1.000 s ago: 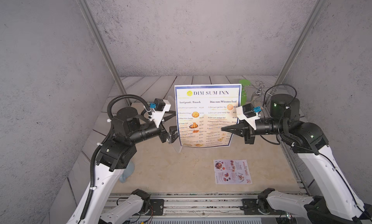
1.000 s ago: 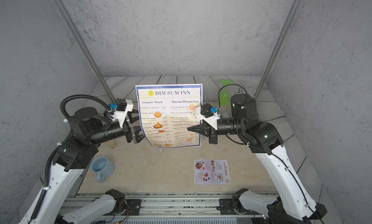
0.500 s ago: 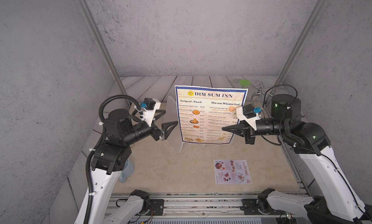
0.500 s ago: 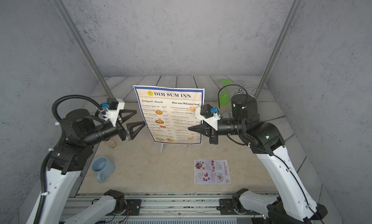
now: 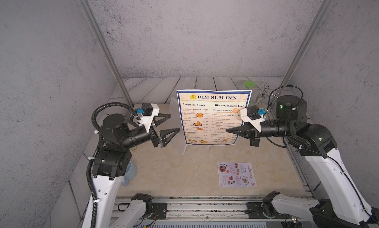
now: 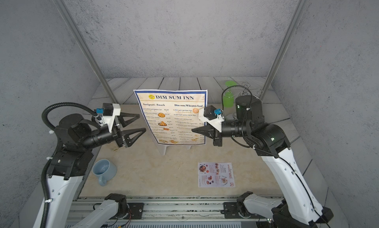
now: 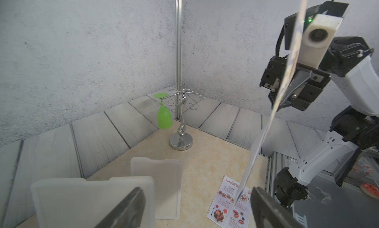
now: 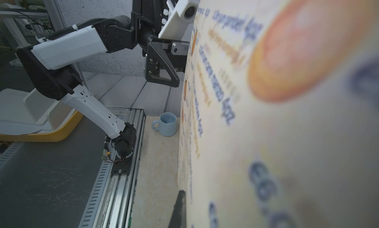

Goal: Insert the menus into the narrow rack
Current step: Adjust the menu.

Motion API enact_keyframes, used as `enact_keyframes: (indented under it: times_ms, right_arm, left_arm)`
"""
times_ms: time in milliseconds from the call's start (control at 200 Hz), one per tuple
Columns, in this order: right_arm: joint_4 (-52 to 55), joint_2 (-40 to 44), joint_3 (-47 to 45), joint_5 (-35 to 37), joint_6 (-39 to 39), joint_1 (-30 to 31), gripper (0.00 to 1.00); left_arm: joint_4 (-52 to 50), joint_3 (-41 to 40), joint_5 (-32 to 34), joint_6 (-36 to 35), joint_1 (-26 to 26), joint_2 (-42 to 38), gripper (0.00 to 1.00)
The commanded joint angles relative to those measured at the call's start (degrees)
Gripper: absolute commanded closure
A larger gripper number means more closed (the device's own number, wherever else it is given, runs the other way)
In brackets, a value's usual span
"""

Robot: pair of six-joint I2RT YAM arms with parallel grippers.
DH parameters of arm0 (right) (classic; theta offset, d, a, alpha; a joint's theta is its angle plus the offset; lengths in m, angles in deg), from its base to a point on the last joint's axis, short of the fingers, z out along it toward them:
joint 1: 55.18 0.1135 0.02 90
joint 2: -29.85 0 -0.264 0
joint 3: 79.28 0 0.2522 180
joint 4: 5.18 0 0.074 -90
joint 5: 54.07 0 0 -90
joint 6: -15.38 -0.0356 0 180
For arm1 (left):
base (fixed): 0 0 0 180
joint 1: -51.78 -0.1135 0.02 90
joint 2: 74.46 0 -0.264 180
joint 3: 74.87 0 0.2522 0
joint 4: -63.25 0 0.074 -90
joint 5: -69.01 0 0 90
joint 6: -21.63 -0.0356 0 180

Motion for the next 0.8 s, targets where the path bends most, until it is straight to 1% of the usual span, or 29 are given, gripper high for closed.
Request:
enact_keyframes:
  times_ms: [0,155,300,500,696,796]
  right_arm:
    - [0.3,-1.0,1.4,-0.6,0.1,0.0,1.0]
    - [-0.9,-1.8,1.1,-2.0,-0.5,0.0,1.0]
    - [-3.1,-2.8,0.5,-3.3,-1.6,0.0,1.0]
    - [-6.0,-4.3,-0.2,-4.5,-3.3,0.0,1.0]
    - [-8.9,-5.3,-1.6,-4.3,-4.9,0.0,1.0]
    - [-9.5,-6.1,-1.7,-4.5,-5.3,0.0,1.0]
  left_arm:
    - [8.2,-1.8,-6.5,3.4,-0.4,-0.8,0.15]
    - [8.9,-0.9,-6.7,4.4,-0.3,0.7,0.14]
    - [13.1,-1.3,-8.0,7.3,-0.3,1.6,0.15]
    - [14.4,1.0,-8.0,8.6,-0.1,4.3,0.15]
    - [18.7,2.0,-7.9,11.2,0.3,6.3,0.2]
    - [19.9,3.3,-8.3,12.1,0.5,7.7,0.26]
